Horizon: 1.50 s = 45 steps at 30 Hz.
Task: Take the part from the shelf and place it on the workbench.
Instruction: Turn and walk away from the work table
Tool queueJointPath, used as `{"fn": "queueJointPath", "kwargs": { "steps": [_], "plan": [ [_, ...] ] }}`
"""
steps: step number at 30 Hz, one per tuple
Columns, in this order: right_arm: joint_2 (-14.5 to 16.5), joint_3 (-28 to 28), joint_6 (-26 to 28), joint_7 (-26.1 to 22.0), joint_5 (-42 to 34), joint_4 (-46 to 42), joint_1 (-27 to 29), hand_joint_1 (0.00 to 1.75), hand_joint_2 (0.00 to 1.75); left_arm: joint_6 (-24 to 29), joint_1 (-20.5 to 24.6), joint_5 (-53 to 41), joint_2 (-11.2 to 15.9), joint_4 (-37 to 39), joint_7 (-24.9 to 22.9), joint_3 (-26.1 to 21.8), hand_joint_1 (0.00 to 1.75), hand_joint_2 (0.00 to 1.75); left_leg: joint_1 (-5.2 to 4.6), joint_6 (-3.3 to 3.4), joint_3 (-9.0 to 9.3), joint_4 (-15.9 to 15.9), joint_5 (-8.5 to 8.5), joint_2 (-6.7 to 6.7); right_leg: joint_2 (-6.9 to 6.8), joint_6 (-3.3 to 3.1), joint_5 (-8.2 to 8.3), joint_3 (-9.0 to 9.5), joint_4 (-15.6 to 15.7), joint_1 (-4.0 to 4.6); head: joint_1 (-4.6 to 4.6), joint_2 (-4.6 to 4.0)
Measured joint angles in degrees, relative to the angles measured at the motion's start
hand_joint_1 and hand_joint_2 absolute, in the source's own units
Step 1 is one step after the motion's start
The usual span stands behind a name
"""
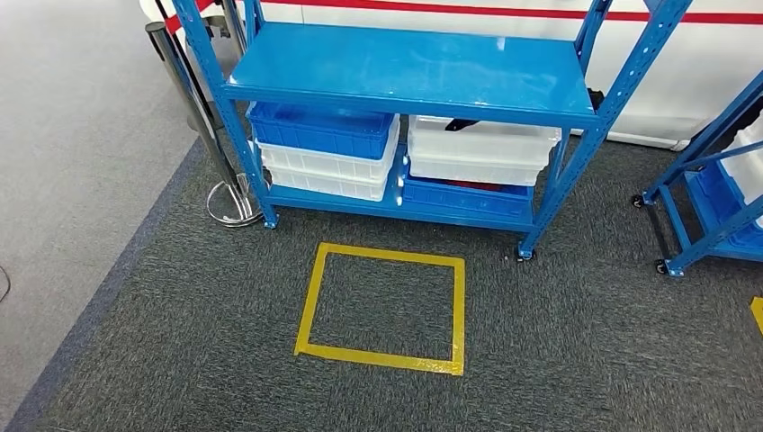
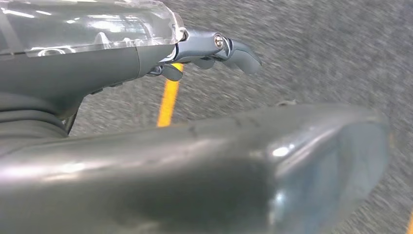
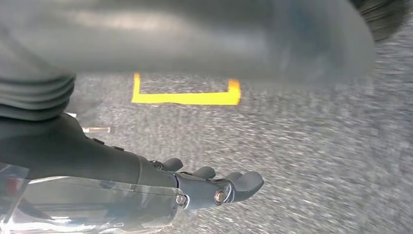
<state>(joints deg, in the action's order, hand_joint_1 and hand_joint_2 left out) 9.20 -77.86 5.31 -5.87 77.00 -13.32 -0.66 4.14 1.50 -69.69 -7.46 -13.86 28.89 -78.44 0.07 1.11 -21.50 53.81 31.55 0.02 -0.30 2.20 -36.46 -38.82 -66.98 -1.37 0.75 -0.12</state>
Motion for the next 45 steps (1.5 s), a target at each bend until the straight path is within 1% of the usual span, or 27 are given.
{"fn": "queueJointPath", "kwargs": {
  "steps": [2,3,4,6,8,10,12,13,14,15,16,17,19,22,24,26,28,30,32,34,37,38,40,41,43,44,45],
  "plan": [
    [0.0,-0.1,-0.1,-0.2,0.4,0.0,0.4,0.00,0.00,0.0,0.0,-0.1,0.0,0.0,0.0,0.0,0.00,0.00,-0.14,-0.60,2.42,0.2,2.54,0.39,-1.55,-0.48,9.63,-0.57,4.5,0.17,-0.15,-0.01],
    [0.0,-0.2,-0.2,-0.2,0.3,0.0,0.3,0.00,0.44,-0.1,0.1,-0.2,0.0,0.0,0.0,0.0,0.00,0.00,-0.27,-0.96,3.40,0.1,3.50,0.70,-1.97,-1.06,12.98,-0.57,5.4,0.30,-0.13,-0.01],
    [0.0,-0.3,-0.3,-0.3,0.1,0.0,0.0,0.00,0.87,-0.1,0.3,-0.2,0.0,0.0,0.0,0.0,0.00,0.00,-0.36,-1.34,4.16,0.2,3.93,0.93,-2.11,-1.79,14.14,-0.35,5.5,0.47,-0.10,-0.01],
    [0.0,-0.4,-0.3,-0.5,-0.2,0.0,-0.8,0.00,1.75,0.0,0.8,-0.3,0.0,0.0,0.0,0.0,0.00,0.00,-0.24,-2.10,3.00,3.8,2.14,1.08,-1.01,-2.93,12.89,0.67,5.5,0.41,0.05,0.01],
    [0.0,-0.4,-0.3,-0.6,0.2,0.0,-1.1,0.00,1.75,0.1,1.3,-0.4,-0.1,0.0,0.0,0.0,0.00,0.00,0.05,-2.70,-2.12,12.4,-0.37,0.65,-0.47,-3.70,11.84,2.30,6.4,0.21,0.17,0.01],
    [-0.1,-0.4,-0.3,-0.6,0.6,-0.1,-1.0,0.00,0.87,0.1,1.3,-0.5,-0.1,0.0,0.0,0.0,0.00,0.00,0.36,-3.23,-7.83,19.1,2.09,0.35,0.03,-3.97,10.48,4.56,7.3,0.14,0.25,0.01],
    [0.0,-0.5,-0.3,-0.6,0.7,-0.1,-0.8,0.00,0.00,0.1,0.9,-0.4,-0.1,0.0,0.0,0.0,0.00,0.00,0.57,-3.58,-11.80,20.5,7.91,0.35,0.68,-3.87,8.88,6.96,7.7,0.08,0.24,0.01],
    [0.0,-0.5,-0.3,-0.6,0.7,-0.1,-0.7,0.00,0.00,0.1,0.7,-0.4,-0.1,0.0,0.0,0.0,0.00,0.00,0.63,-3.65,-13.11,19.6,9.78,0.36,0.96,-3.77,8.00,8.15,7.7,0.04,0.23,0.01],
    [0.0,-0.5,-0.3,-0.6,0.8,-0.1,-0.7,0.00,0.44,0.1,0.6,-0.4,-0.1,0.0,0.0,0.0,0.00,0.00,0.66,-3.61,-14.03,17.6,9.76,0.37,1.16,-3.64,7.06,9.35,7.8,0.01,0.24,0.01],
    [0.0,-0.5,-0.3,-0.6,0.8,-0.1,-0.6,0.00,0.87,0.1,0.5,-0.4,-0.1,0.0,0.0,0.0,0.00,0.00,0.68,-3.43,-14.60,14.8,7.46,0.38,1.28,-3.50,6.11,10.54,7.8,-0.01,0.25,0.01],
    [0.0,-0.5,-0.3,-0.6,0.9,-0.1,-0.6,0.00,1.31,0.1,0.4,-0.4,-0.1,0.0,0.0,0.0,0.00,0.00,0.64,-3.11,-15.13,11.6,2.81,0.41,1.34,-3.31,5.16,11.70,7.7,0.01,0.24,0.01],
    [0.0,-0.5,-0.2,-0.6,1.0,-0.1,-0.5,0.00,1.75,0.1,0.3,-0.5,-0.1,0.0,0.0,-0.1,0.00,0.00,0.52,-2.76,-15.40,9.0,-1.72,0.44,1.48,-3.03,4.30,12.60,7.8,0.07,0.28,0.01],
    [0.1,-0.5,-0.2,-0.6,1.2,-0.1,-0.5,0.00,1.75,0.1,0.1,-0.5,-0.1,0.0,-0.1,-0.1,0.00,0.00,0.28,-1.94,-15.21,6.5,-7.14,0.38,1.71,-2.23,3.10,13.97,7.9,0.25,0.27,0.01],
    [0.1,-0.5,-0.1,-0.7,1.3,-0.1,-0.7,0.00,1.75,0.2,0.4,-0.5,-0.2,0.0,-0.1,-0.1,0.00,0.00,0.30,-0.62,-12.92,5.4,-6.68,-0.06,1.52,-1.04,4.31,13.99,4.8,0.27,0.21,0.01],
    [0.1,-0.5,-0.1,-0.7,1.3,-0.2,-0.8,0.00,1.75,0.2,0.6,-0.5,-0.2,-0.1,0.0,-0.1,0.00,0.00,0.34,0.20,-11.47,4.8,-6.11,-0.18,1.14,-0.87,3.97,11.01,-0.4,0.18,0.07,-0.01],
    [0.1,-0.5,-0.1,-0.8,1.2,-0.2,-1.0,0.00,1.75,0.2,0.7,-0.5,-0.2,-0.1,0.0,-0.2,0.00,0.00,0.18,0.69,-10.47,4.7,-5.12,-0.11,0.91,-0.80,0.47,6.39,-5.9,0.21,-0.11,-0.01],
    [0.1,-0.7,-0.3,-0.9,0.7,-0.2,-0.8,0.00,1.75,0.2,0.7,-0.5,-0.3,-0.1,0.0,-0.2,0.00,0.00,0.03,0.82,-9.02,4.6,-3.75,0.05,0.83,-0.82,-3.00,2.90,-7.6,0.31,-0.18,0.02],
    [0.1,-1.2,-0.5,-1.0,-0.1,-0.2,-0.6,0.00,0.87,0.1,0.5,-0.5,-0.4,-0.1,0.0,-0.2,0.00,0.00,-0.07,0.71,-7.06,4.6,-2.17,0.54,0.26,-1.33,-1.30,1.95,-3.9,0.62,-0.35,0.02],
    [0.0,-1.5,-0.8,-1.2,-0.6,-0.2,-0.6,0.00,0.00,0.1,0.4,-0.5,-0.6,-0.1,0.0,-0.3,0.00,0.00,-0.27,0.39,-5.28,4.6,-0.51,1.35,-2.37,-2.41,5.45,1.94,2.1,1.40,-0.49,0.01],
    [0.0,-1.7,-1.0,-1.3,-0.8,-0.2,-0.8,0.00,0.00,0.1,0.4,-0.4,-0.7,-0.1,0.0,-0.3,0.00,0.00,-0.58,-0.23,-3.73,4.6,0.92,2.34,-3.99,-3.23,9.45,2.09,5.1,1.83,-0.55,0.01],
    [0.1,-1.8,-0.9,-1.5,-0.7,-0.2,-1.0,0.00,1.31,0.1,0.6,-0.4,-0.7,-0.2,0.0,-0.4,0.00,0.00,-0.82,-1.24,-2.22,6.0,1.16,2.88,-2.08,-3.91,9.76,3.75,5.9,1.19,-0.51,0.02],
    [0.1,-1.9,-0.8,-1.5,-0.5,-0.3,-1.0,0.00,1.31,0.1,0.7,-0.5,-0.7,-0.2,0.0,-0.4,0.00,0.00,-0.74,-1.54,-2.93,7.7,1.31,2.36,-1.59,-4.14,9.64,4.42,6.1,1.00,-0.30,0.02],
    [0.2,-1.9,-0.4,-1.6,0.2,-0.3,-1.1,0.00,0.44,0.1,0.9,-0.5,-0.7,-0.2,0.0,-0.4,0.00,0.00,-0.29,-2.25,-6.60,13.8,3.16,1.03,-0.67,-4.40,9.01,5.48,6.4,0.75,0.08,0.01],
    [0.2,-1.9,-0.4,-1.6,0.3,-0.3,-1.0,0.00,0.44,0.1,0.9,-0.5,-0.7,-0.2,0.0,-0.4,0.00,0.00,-0.01,-2.58,-9.00,16.9,4.85,0.70,-0.10,-4.39,8.56,5.91,6.5,0.69,0.23,0.01],
    [0.2,-2.0,-0.7,-1.7,0.1,-0.3,-1.0,0.00,1.31,0.1,0.7,-0.6,-0.7,-0.2,0.0,-0.4,0.00,0.00,0.48,-3.10,-12.60,19.9,7.42,0.53,1.16,-4.17,7.55,7.06,6.5,0.54,0.24,0.01],
    [0.2,-2.1,-0.8,-1.8,-0.1,-0.3,-1.0,0.00,1.31,0.1,0.5,-0.6,-0.7,-0.2,0.0,-0.5,0.00,0.00,0.64,-3.20,-13.34,18.9,7.05,0.53,1.60,-4.04,6.99,7.78,6.5,0.44,0.22,0.01],
    [0.2,-2.1,-0.8,-1.9,-0.1,-0.3,-1.0,0.00,0.87,0.1,0.4,-0.6,-0.7,-0.2,0.0,-0.5,0.00,0.00,0.75,-3.19,-13.44,16.5,5.35,0.53,1.99,-3.90,6.41,8.54,6.5,0.34,0.24,0.01]
  ]
}}
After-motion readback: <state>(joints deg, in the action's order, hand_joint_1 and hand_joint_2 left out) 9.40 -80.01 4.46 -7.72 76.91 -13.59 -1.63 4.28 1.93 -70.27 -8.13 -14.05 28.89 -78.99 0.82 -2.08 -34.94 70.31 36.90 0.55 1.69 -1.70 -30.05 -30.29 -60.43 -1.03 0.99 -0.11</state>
